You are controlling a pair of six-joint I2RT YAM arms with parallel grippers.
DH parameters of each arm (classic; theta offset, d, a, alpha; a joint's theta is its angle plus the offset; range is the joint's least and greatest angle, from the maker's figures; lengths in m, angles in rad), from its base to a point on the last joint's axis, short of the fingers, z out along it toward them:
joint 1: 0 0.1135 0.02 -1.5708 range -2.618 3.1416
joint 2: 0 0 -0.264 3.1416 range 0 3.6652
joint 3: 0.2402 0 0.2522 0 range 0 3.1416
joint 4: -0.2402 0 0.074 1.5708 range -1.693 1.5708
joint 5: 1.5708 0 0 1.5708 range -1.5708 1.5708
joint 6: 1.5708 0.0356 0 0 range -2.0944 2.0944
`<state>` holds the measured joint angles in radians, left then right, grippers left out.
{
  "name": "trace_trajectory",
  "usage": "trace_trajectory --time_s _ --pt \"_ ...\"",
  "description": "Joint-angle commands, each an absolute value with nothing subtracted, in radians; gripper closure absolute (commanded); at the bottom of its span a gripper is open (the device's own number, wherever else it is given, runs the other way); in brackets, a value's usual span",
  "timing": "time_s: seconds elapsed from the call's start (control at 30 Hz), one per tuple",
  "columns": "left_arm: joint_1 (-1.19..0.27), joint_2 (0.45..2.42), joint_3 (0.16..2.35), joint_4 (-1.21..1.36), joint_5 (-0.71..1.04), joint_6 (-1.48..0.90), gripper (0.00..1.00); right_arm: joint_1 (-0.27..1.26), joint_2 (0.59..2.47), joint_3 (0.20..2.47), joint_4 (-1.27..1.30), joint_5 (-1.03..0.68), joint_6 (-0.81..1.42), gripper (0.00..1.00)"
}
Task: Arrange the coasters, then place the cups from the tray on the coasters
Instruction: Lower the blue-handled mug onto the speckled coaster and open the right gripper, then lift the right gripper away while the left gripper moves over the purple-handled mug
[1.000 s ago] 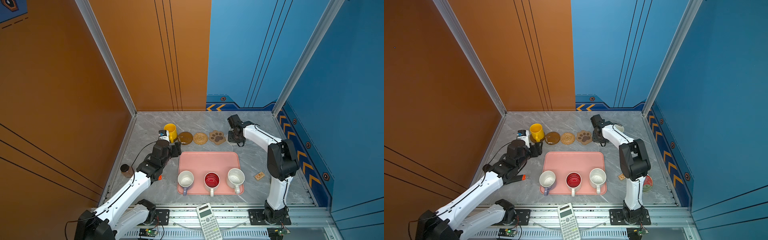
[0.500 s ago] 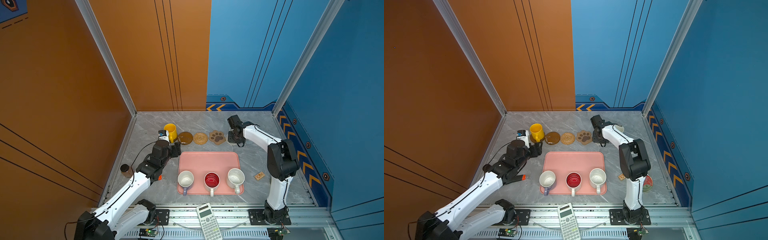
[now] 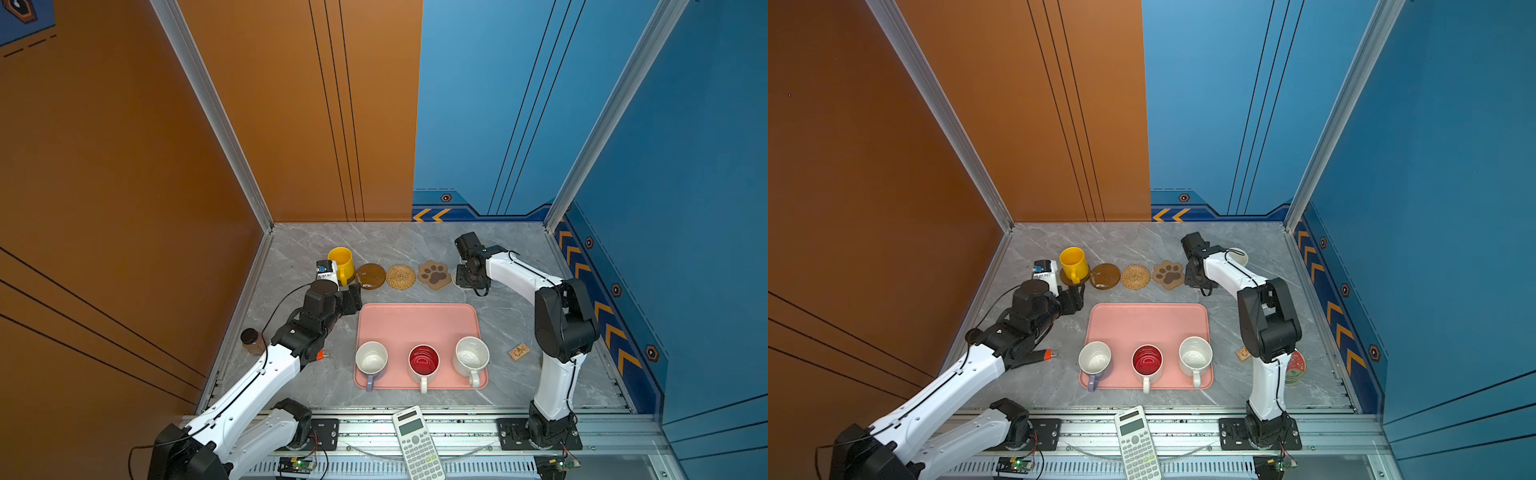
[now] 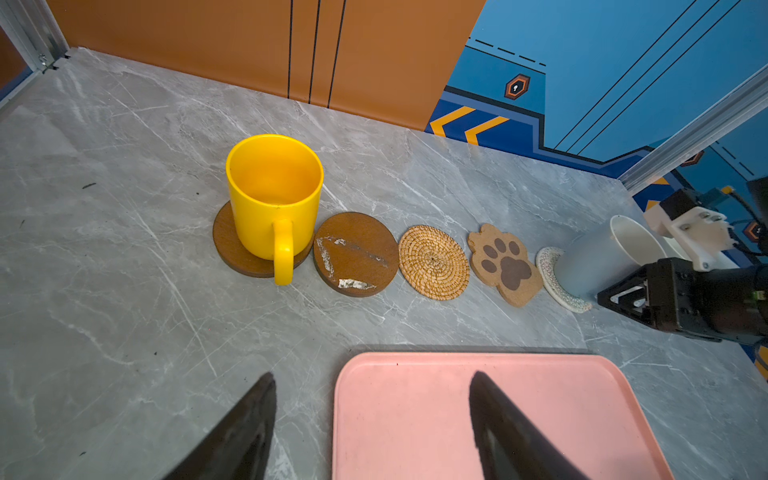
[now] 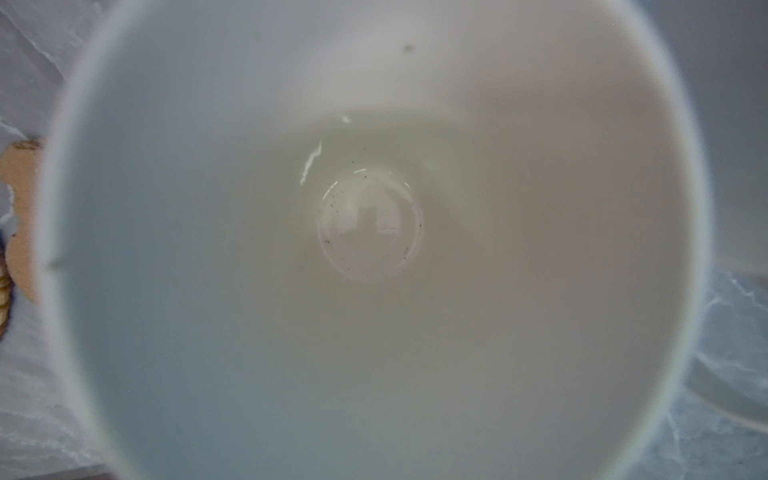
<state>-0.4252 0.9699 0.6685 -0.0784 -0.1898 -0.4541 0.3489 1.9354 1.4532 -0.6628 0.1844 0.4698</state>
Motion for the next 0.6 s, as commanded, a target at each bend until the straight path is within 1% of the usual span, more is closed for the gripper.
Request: trace_trajectory --time_s 0.0,0.07,0.27,0.43,0.57 --pt "-0.420 0.956 0.663 -0.094 -0.195 -0.457 0.26 0.358 1.860 1.436 -0.673 0.210 0.476 0.60" --pt "-0.420 0.955 0.660 -0.091 -0.191 -0.456 0.26 0.360 1.840 1.430 -0.681 0.220 0.476 0.55" --pt "-0.424 0.953 0.661 -0.087 -0.189 -0.456 0.26 0.376 1.763 1.422 -0.727 0.233 0.480 0.49" --pt "-0.426 0.953 0.662 -0.089 -0.190 -0.457 0.26 0.411 1.635 1.388 -0.745 0.258 0.502 0.48" --pt "-0.428 0.959 0.671 -0.103 -0.186 -0.447 0.26 0.456 1.483 1.357 -0.732 0.308 0.553 0.48"
